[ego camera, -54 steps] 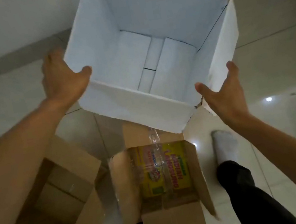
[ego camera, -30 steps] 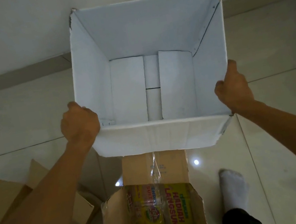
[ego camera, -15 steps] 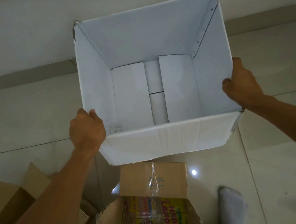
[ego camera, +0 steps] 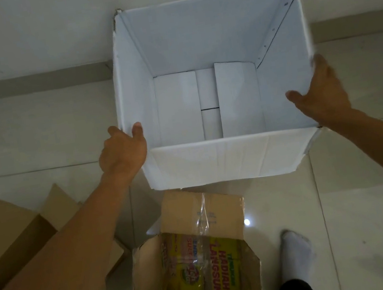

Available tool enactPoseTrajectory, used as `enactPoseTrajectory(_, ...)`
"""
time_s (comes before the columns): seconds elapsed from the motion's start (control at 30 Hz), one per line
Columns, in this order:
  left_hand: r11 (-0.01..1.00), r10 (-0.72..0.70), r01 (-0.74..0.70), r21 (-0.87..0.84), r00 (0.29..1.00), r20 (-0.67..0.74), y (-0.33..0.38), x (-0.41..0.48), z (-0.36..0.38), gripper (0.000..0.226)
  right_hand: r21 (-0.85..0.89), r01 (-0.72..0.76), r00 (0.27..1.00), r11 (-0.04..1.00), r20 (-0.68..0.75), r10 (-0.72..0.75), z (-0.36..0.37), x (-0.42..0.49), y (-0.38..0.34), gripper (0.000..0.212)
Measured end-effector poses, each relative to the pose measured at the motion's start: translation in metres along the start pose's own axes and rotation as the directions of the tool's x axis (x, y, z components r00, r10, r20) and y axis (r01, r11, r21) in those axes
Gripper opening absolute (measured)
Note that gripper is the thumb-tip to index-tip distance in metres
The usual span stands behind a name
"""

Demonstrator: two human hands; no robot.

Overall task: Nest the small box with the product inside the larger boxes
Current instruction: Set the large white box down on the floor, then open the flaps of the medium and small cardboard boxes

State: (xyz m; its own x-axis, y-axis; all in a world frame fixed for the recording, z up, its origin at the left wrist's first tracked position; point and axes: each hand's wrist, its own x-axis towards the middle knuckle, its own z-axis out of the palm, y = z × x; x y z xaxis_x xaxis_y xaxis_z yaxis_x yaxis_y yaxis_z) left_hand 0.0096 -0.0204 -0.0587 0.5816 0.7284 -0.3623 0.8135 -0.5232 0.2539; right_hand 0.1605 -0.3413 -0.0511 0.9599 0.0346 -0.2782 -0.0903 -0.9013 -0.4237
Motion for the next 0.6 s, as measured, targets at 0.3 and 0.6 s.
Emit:
enactPoseTrajectory(0.3, 0.882, 0.101, -0.139, -0.451, 0.989, -0.106, -0.093, -0.074, -0.024, 0.039, -0.004, 0.475, 0.880, 0.880, -0.032, -0.475, 0.026, -0.137, -0.096, 0.054)
enactPoseTrajectory(0.6, 0.821, 0.047, -0.057, -0.568, 0.998, -0.031, -0.218, -0.127, -0.072, 0.035, 0.114, 0.396, 0.883, 0.911, 0.226, -0.412, 0.093, -0.284, -0.151, 0.052)
